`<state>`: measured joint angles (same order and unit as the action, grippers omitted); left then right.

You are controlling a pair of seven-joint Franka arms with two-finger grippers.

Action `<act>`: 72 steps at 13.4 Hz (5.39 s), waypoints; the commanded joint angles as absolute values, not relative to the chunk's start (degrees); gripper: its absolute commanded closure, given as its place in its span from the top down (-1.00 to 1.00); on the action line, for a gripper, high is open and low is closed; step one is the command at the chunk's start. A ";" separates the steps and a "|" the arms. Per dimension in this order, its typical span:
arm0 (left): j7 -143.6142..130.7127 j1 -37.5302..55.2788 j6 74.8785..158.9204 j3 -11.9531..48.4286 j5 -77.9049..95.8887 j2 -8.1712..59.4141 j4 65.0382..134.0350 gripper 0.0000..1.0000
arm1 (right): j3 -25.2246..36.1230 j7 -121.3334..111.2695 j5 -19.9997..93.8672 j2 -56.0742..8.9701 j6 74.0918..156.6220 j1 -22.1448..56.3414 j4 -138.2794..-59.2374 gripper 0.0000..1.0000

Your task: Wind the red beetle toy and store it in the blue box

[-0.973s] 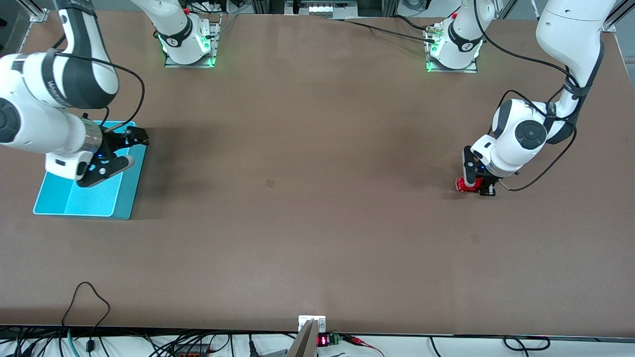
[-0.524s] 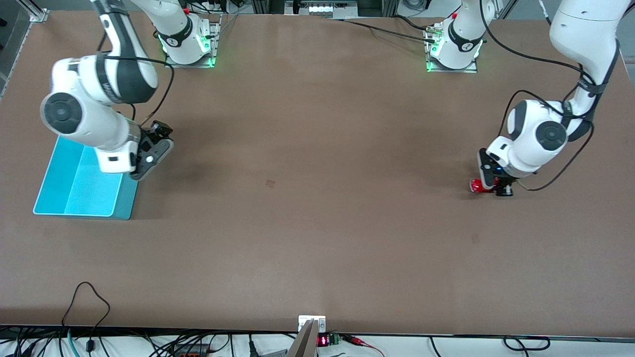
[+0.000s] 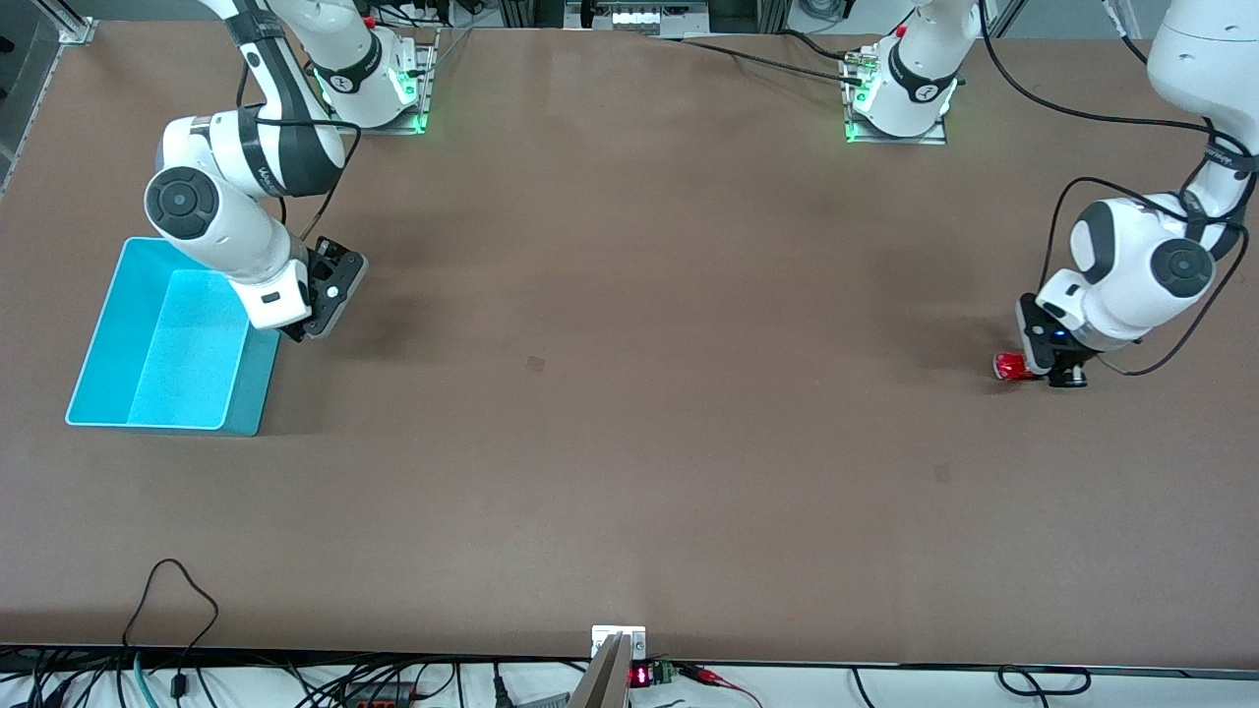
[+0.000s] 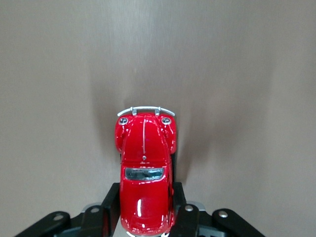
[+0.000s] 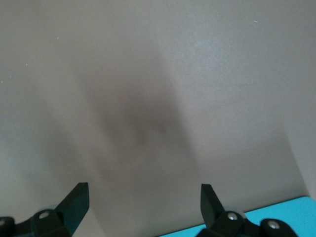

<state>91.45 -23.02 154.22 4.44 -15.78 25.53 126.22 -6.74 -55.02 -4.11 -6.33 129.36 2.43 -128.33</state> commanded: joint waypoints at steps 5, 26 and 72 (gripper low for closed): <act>92.37 -20.13 139.25 12.28 -16.79 15.40 122.71 1.00 | -6.94 -56.95 -4.57 -4.83 130.61 1.93 -129.82 1.00; 11.79 -8.70 129.59 12.32 -0.62 12.22 105.85 1.00 | -6.86 -65.62 -4.83 -8.08 135.86 1.15 -129.29 1.00; -2.11 -3.52 94.83 2.64 1.41 -1.41 96.94 1.00 | 11.50 -12.43 -4.04 -11.93 124.08 -3.78 -117.33 -1.00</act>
<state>-3.16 -3.57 96.03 2.85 1.24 -1.11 97.21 9.97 -19.31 -4.29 -9.24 122.28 -4.21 -116.69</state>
